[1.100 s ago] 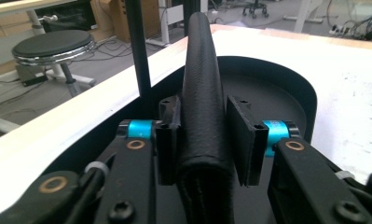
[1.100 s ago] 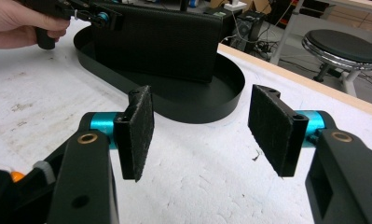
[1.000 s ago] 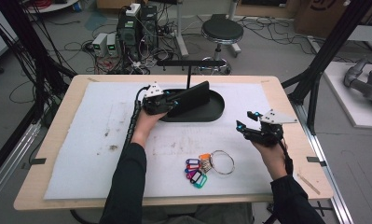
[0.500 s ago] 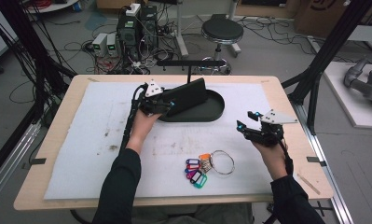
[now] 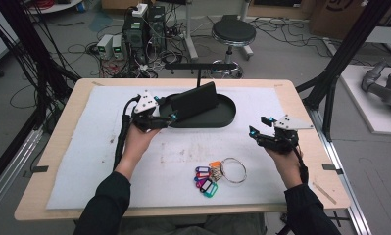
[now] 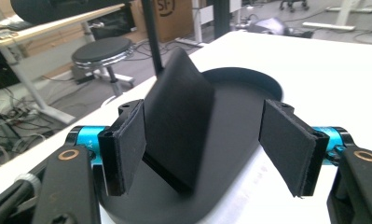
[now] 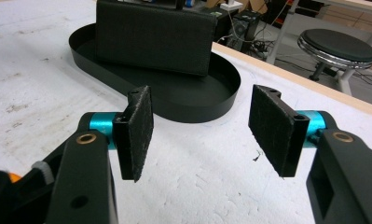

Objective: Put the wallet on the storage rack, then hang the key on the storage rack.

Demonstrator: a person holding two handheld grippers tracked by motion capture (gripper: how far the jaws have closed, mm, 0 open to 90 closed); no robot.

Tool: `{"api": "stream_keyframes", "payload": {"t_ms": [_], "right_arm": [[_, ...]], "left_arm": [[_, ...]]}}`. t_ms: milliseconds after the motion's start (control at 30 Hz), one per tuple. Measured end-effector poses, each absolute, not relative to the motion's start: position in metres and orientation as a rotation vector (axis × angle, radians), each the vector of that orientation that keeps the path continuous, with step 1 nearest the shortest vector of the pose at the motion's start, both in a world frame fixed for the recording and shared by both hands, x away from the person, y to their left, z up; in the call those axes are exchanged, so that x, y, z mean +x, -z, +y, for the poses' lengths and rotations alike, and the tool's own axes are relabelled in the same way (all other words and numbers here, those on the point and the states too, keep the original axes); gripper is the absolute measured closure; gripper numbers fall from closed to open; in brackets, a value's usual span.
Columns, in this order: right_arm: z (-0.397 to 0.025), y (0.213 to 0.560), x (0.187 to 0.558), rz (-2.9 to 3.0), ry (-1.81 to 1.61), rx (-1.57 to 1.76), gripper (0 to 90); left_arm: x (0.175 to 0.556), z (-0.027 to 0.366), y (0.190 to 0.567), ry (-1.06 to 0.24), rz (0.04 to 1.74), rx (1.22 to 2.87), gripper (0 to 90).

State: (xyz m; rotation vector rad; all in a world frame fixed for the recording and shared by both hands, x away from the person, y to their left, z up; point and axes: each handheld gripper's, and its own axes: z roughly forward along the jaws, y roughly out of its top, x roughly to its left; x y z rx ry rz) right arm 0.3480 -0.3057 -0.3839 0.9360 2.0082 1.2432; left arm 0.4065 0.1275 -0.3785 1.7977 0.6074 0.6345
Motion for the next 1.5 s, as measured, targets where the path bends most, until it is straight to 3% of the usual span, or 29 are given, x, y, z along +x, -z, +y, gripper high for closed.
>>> {"api": "stream_keyframes", "payload": {"t_ms": [633,1167,1500], "right_arm": [[-0.316,0.385,0.347,1.976,-1.245,1.004,39.5],[-0.33,0.383,0.34,1.92,-1.271,1.074,36.8],[-0.334,0.384,0.334,1.925,-1.256,1.085,32.2]], "left_arm": [[0.328,0.173,0.408,-0.477,0.74,1.758,26.8],[0.323,0.192,0.414,-0.525,0.793,1.706,26.1],[0.322,0.206,0.417,-0.63,0.791,1.71,24.8]]}}
